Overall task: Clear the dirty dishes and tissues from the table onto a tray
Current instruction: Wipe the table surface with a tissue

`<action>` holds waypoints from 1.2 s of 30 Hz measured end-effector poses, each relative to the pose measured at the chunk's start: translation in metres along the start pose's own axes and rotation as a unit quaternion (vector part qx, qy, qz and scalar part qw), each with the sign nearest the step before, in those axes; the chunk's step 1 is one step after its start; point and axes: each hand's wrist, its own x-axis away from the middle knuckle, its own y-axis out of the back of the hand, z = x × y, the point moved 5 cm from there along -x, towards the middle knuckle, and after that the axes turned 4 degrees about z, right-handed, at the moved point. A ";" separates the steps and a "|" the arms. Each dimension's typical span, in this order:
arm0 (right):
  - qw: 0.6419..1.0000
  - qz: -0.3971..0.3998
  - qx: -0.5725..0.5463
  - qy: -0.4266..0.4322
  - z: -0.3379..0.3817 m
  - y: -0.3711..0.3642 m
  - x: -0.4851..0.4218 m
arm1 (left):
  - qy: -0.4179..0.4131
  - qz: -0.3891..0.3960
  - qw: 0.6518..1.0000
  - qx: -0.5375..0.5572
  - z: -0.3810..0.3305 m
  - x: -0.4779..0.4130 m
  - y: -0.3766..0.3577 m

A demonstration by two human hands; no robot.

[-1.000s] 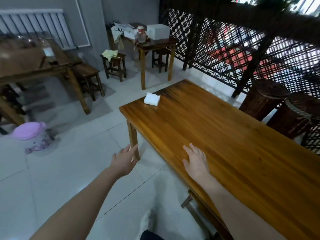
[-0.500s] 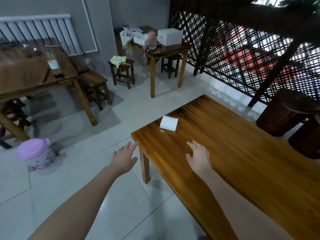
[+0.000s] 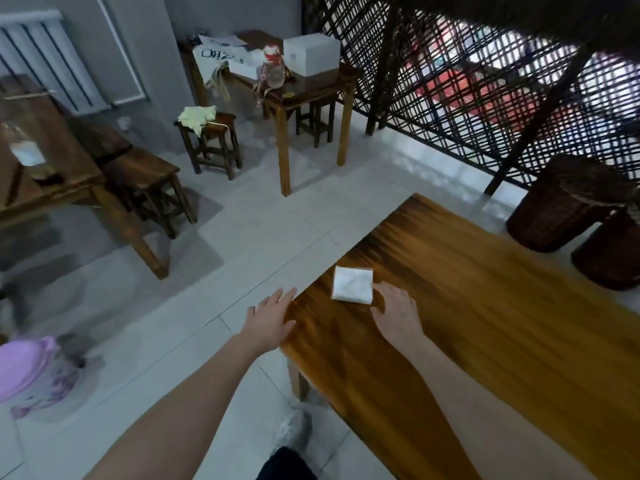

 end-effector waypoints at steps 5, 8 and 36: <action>0.999 0.010 0.005 -0.036 0.019 -0.013 -0.058 | -0.045 0.020 0.999 -0.015 0.013 -0.070 0.024; 0.999 0.011 -0.007 -0.047 0.026 -0.019 -0.085 | -0.072 0.033 0.996 -0.029 0.018 -0.107 0.032; 0.997 -0.036 -0.022 -0.065 0.017 -0.010 -0.126 | -0.201 0.112 0.972 0.048 -0.034 -0.203 -0.030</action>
